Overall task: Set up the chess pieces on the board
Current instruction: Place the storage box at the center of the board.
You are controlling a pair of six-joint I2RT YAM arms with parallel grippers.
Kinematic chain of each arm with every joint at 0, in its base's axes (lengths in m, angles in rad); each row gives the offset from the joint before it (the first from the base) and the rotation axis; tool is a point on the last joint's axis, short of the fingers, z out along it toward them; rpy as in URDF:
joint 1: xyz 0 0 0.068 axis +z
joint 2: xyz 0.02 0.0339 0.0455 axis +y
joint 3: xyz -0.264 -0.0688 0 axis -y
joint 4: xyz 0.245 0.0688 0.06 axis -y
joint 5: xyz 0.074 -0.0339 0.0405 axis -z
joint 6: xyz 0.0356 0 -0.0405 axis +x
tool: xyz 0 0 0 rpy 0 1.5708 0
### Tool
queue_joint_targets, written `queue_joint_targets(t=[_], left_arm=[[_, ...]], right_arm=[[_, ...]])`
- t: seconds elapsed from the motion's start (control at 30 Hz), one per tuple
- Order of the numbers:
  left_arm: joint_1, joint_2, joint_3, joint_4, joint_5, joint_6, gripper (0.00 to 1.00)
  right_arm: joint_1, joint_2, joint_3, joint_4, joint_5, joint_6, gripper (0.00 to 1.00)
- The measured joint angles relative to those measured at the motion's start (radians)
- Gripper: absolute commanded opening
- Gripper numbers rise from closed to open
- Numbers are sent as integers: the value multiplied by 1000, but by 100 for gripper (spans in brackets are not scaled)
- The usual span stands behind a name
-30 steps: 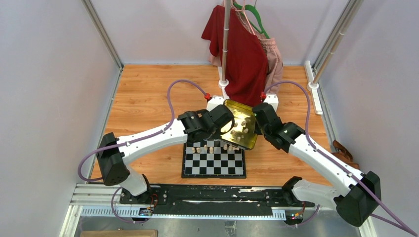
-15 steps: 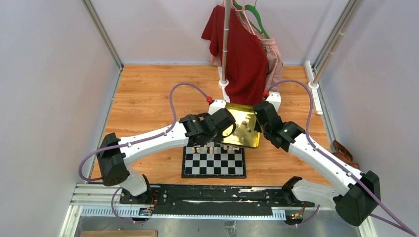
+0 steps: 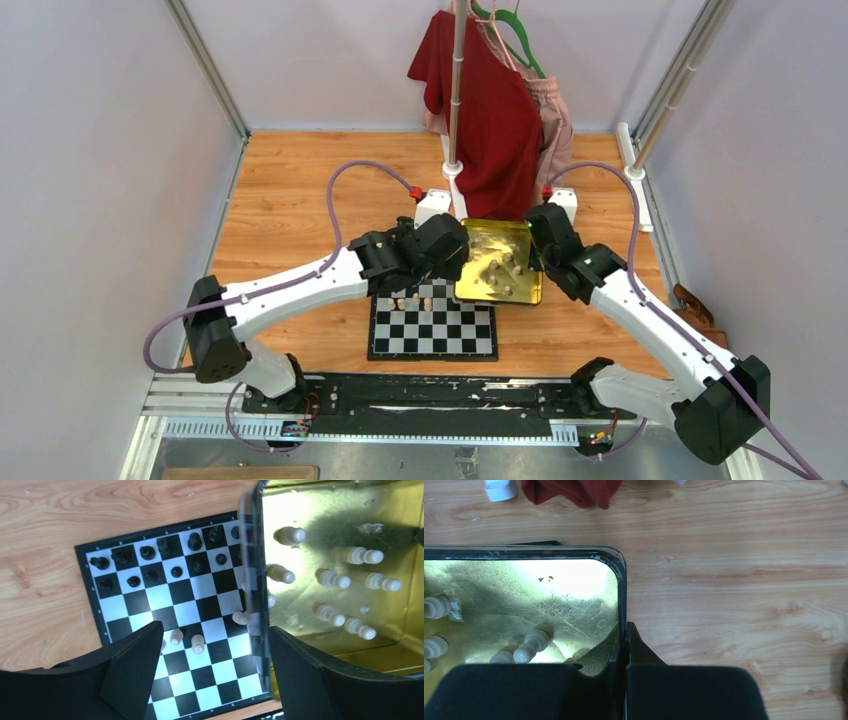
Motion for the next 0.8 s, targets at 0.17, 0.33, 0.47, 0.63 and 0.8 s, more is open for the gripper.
queue_joint_targets(t=[0.17,0.33,0.47,0.63,0.8], left_arm=[[24,-90,-60,26,-17,14,92],[77,-221,-182,86,-11,13,96],[103,-282,-225,118,-6,14,96],[112,-306,-240,159,-5,15,98],[127,-314,-270,201,2,14,99]], right_arm=[[-82,-15,0,-28,-13,-42,0],[-191,-16,0,-47,-55,-84,0],[-269,-8,-1,-47,-86,-117,0],[-349,16,-6,-48,-117,-152,0],[-406,49,-30,-42,-136,-174,0]])
